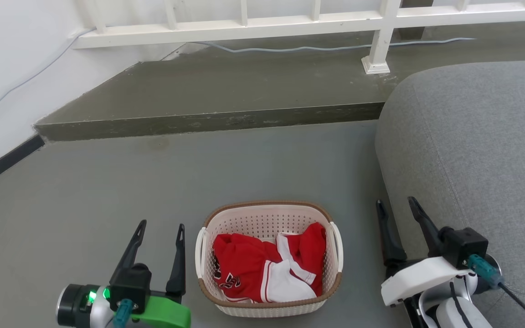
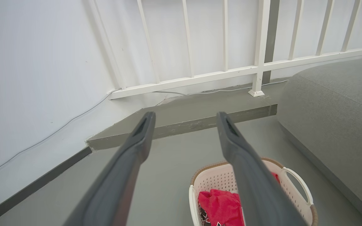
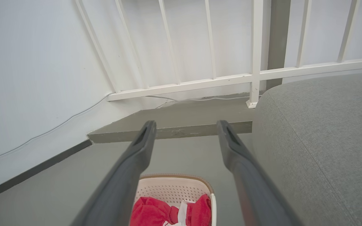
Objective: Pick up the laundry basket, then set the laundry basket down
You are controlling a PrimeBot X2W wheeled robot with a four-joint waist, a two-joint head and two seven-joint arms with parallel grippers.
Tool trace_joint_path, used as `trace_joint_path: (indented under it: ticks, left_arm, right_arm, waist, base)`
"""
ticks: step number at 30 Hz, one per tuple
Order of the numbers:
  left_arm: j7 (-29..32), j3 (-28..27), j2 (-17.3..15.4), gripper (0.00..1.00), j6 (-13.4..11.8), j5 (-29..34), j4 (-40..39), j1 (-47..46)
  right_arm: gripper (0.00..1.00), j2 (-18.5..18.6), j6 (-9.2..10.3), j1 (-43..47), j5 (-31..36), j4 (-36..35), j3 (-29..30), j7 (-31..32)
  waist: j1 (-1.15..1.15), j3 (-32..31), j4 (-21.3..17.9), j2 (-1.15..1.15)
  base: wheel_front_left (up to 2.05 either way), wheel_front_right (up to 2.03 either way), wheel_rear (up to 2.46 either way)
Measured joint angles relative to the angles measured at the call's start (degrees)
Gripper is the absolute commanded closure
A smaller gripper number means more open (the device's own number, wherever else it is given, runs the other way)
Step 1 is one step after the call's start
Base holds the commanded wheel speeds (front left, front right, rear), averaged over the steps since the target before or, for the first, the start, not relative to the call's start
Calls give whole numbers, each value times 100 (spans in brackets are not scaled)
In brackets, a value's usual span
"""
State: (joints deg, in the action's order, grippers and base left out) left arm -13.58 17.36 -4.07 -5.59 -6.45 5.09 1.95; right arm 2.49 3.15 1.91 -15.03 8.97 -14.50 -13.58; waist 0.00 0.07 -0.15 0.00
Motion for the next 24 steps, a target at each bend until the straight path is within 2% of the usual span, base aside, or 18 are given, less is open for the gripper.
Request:
trace_joint_path:
  ticks: [5, 24]
  left_arm:
    - [-85, 43, 12, 0, -55, 153, 0, 65]
    - [-85, -25, 75, 0, -54, -127, 135, 76]
  right_arm:
    - [0, 3, 43, 23, 274, -36, -76, -62]
    - [0, 4, 41, 94, 281, -36, -74, -77]
  waist:
    - [0, -5, -1, 0]
    - [0, -61, 1, 0]
  base:
    - [0, 0, 0]
    - [0, 0, 0]
